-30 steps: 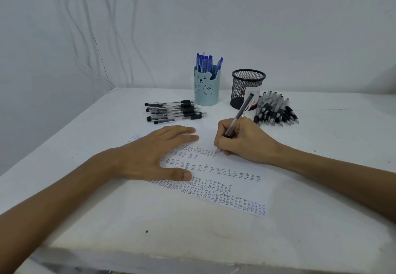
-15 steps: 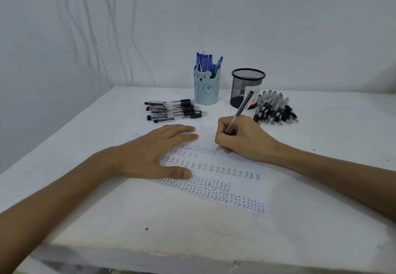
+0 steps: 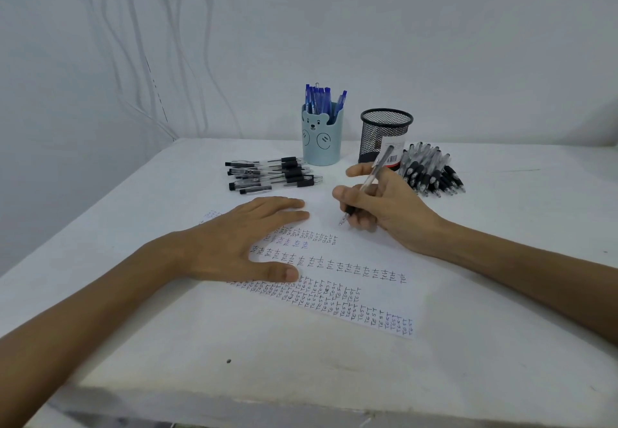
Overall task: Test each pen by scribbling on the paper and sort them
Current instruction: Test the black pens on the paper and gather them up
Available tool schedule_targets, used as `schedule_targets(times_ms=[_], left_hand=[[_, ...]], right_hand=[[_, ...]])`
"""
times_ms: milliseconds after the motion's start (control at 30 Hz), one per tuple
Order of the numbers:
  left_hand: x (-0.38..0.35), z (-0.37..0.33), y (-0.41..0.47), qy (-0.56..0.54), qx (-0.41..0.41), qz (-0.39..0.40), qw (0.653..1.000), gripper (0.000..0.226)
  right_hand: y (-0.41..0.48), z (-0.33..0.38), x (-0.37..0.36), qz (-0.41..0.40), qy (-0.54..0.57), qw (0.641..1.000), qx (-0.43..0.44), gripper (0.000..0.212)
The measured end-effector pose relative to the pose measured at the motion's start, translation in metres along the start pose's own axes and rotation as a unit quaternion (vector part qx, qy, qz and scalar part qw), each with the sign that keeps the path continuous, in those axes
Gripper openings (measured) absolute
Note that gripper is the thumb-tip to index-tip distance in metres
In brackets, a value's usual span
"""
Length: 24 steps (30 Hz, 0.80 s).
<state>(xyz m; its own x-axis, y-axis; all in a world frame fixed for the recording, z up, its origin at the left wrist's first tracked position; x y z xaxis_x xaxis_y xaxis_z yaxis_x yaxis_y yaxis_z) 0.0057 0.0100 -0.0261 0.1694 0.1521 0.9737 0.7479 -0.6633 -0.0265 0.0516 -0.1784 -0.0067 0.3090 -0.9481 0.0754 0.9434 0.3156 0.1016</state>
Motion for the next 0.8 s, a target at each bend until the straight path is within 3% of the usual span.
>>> schedule_targets(times_ms=[167,433,633,800], left_hand=[[-0.001,0.000,-0.001,-0.005,0.001,0.005,1.000,0.093],[0.000,0.000,0.000,-0.005,0.001,0.003,1.000,0.093],[0.000,-0.001,-0.001,-0.005,-0.003,0.001,1.000,0.093],[0.001,-0.001,-0.001,-0.006,-0.004,-0.002,1.000,0.094]], right_hand=[[0.003,-0.004,0.006,-0.046,0.123,0.990,-0.052,0.033],[0.002,-0.003,0.005,-0.014,0.108,0.993,-0.036,0.037],[0.000,0.011,0.015,-0.044,0.005,0.999,-0.012,0.043],[0.013,0.046,0.073,-0.209,-0.161,0.962,0.066,0.045]])
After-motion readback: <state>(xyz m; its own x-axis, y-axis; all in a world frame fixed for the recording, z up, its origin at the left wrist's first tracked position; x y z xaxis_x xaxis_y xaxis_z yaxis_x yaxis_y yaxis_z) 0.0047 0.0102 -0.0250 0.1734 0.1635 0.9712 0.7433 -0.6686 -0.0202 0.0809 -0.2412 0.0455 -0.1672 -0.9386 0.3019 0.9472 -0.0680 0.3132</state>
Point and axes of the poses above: each hand's wrist, its own y-axis towards the middle knuckle, its own x-axis out of the back of the hand, z = x × y, the point moved 9 cm from there along y, towards the middle knuckle, and after that the axes turned 1 degree about -x, right-handed, at the moved point
